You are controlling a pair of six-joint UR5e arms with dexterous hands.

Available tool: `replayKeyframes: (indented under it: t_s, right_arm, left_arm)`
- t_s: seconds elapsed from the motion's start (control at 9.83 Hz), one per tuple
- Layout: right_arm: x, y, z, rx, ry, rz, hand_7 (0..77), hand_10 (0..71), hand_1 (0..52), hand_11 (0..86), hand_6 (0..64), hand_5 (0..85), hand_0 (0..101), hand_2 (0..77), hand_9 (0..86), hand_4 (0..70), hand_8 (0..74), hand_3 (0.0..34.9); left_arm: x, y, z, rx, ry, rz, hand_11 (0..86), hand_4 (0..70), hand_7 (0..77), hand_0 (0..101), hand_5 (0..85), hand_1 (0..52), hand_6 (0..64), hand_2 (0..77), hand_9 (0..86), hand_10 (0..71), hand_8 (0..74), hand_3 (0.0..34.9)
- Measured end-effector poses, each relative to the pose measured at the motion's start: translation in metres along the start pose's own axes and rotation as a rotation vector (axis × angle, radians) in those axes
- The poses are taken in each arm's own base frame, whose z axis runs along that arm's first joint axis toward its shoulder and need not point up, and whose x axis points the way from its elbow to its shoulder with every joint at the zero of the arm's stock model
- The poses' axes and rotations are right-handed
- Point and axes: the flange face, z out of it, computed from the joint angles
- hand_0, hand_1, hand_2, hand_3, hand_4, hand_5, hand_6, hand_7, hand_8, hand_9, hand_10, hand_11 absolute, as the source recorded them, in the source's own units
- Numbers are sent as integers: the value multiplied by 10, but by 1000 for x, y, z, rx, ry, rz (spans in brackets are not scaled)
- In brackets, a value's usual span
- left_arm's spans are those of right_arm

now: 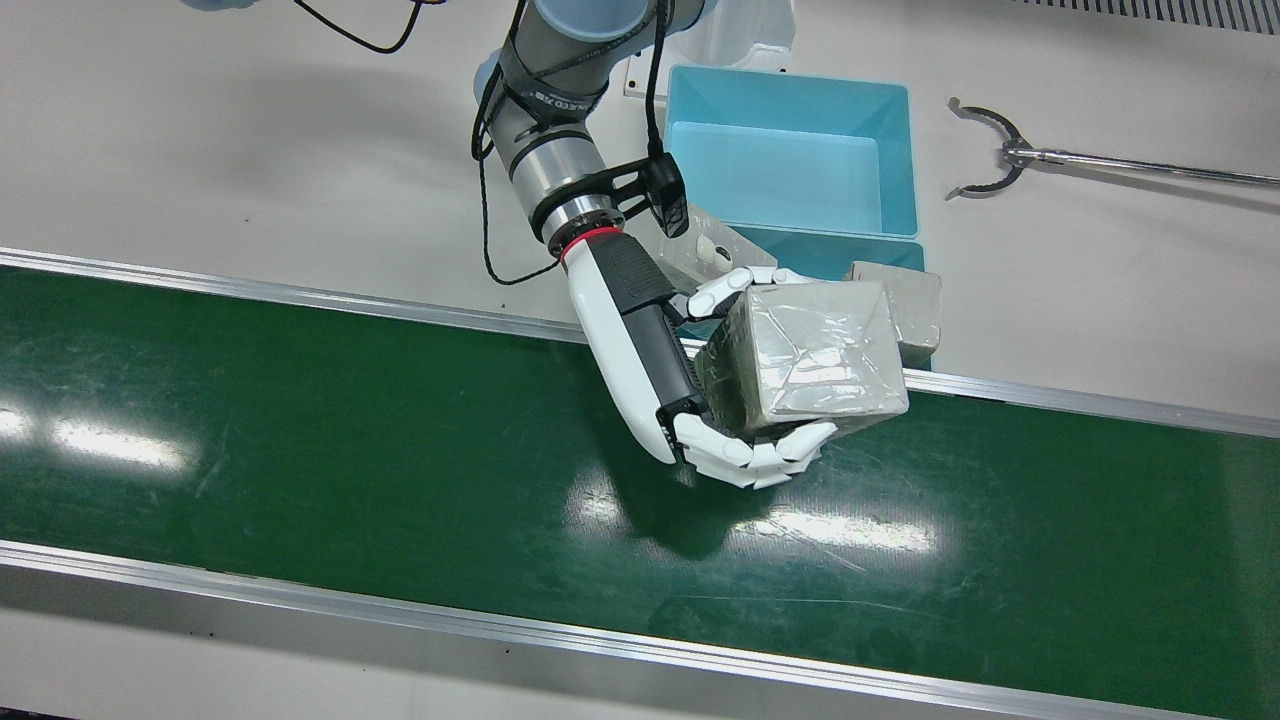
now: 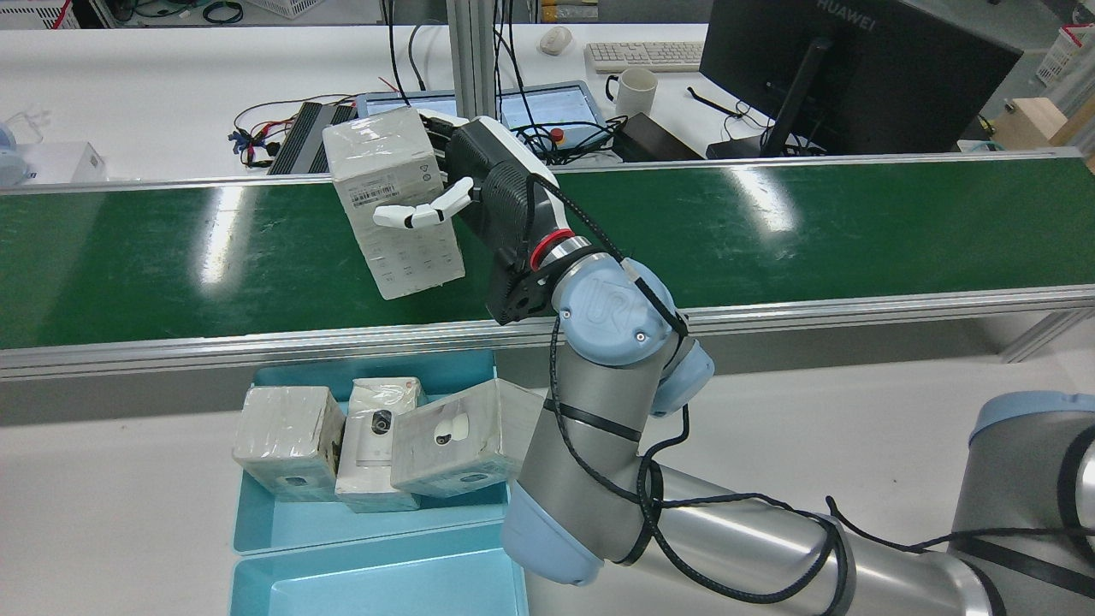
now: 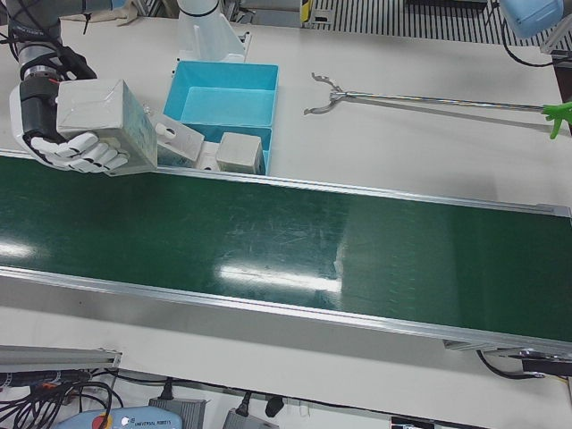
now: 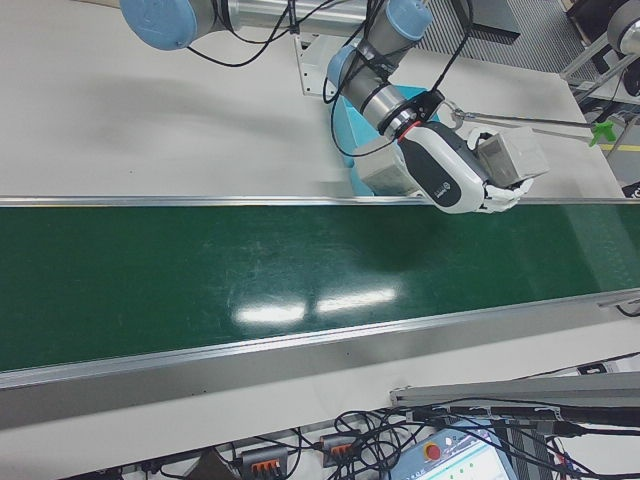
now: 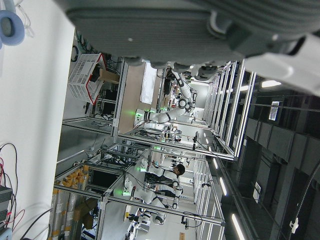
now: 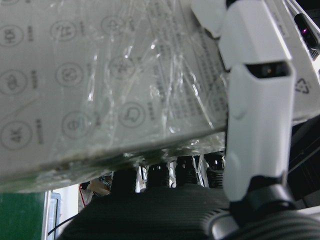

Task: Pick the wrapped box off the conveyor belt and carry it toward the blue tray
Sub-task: 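Lift the box off the belt and carry it over the blue tray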

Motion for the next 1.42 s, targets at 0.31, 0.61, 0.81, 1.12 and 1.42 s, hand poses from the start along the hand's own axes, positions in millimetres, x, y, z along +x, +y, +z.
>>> replayKeyframes:
  t_s: [0.31, 0.61, 0.81, 1.12, 1.42]
  right_arm:
    - [45, 13, -26, -7, 52, 7, 365, 496, 54, 262, 365, 284, 506, 382, 371, 436, 453, 4]
    - [84, 16, -46, 3, 85, 14, 365, 535, 54, 256, 376, 300, 492, 382, 371, 420, 475, 4]
    - [97, 14, -65, 1, 112, 32, 371, 535, 16, 256, 376, 458, 514, 398, 371, 262, 475, 2]
    - [109, 7, -87, -1, 171, 41, 382, 518, 16, 147, 229, 262, 470, 398, 295, 49, 458, 45]
    - [119, 7, -94, -11, 235, 46, 185, 327, 229, 16, 11, 82, 463, 33, 65, 49, 256, 127]
  left_arm:
    - [0, 0, 0, 0, 0, 0, 0, 5, 5, 0, 11, 0, 5, 11, 0, 5, 5, 0]
    - [0, 0, 0, 0, 0, 0, 5, 5, 5, 0, 11, 0, 5, 11, 5, 5, 5, 0]
    - [0, 0, 0, 0, 0, 0, 0, 5, 5, 0, 11, 0, 0, 11, 5, 5, 5, 0]
    - [0, 0, 0, 0, 0, 0, 5, 5, 5, 0, 11, 0, 5, 11, 5, 0, 5, 0]
    - [0, 0, 0, 0, 0, 0, 5, 5, 5, 0, 11, 0, 0, 5, 0, 0, 5, 0]
